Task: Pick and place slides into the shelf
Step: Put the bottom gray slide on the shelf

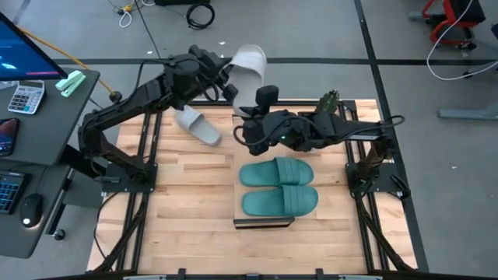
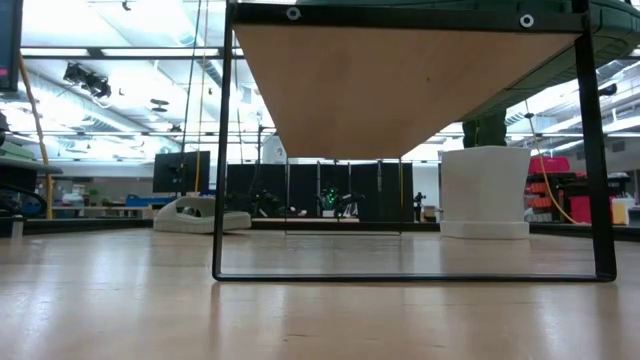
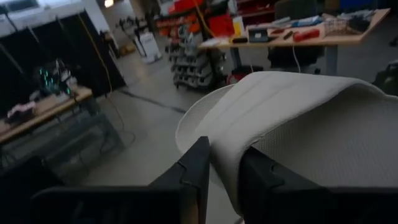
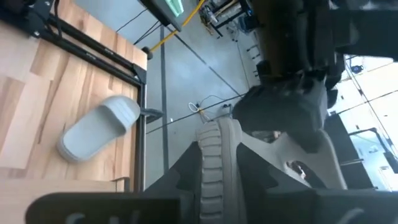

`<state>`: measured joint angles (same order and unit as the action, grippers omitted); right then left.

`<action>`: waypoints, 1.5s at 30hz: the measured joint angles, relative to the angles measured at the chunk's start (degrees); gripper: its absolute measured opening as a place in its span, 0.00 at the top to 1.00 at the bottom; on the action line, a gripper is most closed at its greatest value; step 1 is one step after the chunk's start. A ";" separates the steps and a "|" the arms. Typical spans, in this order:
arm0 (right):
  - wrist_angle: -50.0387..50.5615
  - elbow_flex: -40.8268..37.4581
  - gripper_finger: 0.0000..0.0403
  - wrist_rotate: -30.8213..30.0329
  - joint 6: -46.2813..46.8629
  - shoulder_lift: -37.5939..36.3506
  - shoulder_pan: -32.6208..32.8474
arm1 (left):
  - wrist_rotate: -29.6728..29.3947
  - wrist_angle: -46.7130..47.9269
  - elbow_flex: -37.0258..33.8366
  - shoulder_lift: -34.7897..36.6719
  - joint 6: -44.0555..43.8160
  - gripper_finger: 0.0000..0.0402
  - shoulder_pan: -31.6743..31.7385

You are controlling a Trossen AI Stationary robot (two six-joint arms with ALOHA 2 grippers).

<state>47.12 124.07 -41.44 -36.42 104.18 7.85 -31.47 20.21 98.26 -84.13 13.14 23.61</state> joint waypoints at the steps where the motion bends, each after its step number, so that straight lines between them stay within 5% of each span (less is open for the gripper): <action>1: 0.36 0.00 0.84 0.17 0.18 -0.23 0.04 | 0.39 -0.76 -0.02 0.11 1.09 0.83 -0.11; 12: 2.03 -0.09 0.85 2.62 2.40 -0.35 -0.82 | 13.99 -2.32 -0.09 0.13 1.67 0.72 -1.54; 26: 3.75 -0.33 0.85 4.41 4.55 -1.02 -0.97 | 16.57 -3.72 0.28 0.54 1.05 0.43 -6.89; 32: 5.81 -0.26 0.85 7.11 8.35 -2.62 -0.60 | 11.91 -3.66 0.26 0.37 4.55 0.44 -7.45; 38: 8.48 -0.26 0.85 17.00 14.93 -7.02 -0.41 | 4.26 5.55 0.15 1.90 10.39 0.47 -5.08; 41: 9.09 -0.26 0.85 20.26 17.83 -10.28 -0.45 | 5.94 10.91 0.15 4.32 7.91 0.49 -3.02; 45: 8.98 -0.24 0.85 24.11 19.86 -15.50 -0.49 | 17.54 14.58 0.13 8.26 3.84 0.50 -0.74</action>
<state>56.09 123.83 -17.34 -16.55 88.67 7.35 -13.93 34.79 98.39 -75.88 16.98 22.87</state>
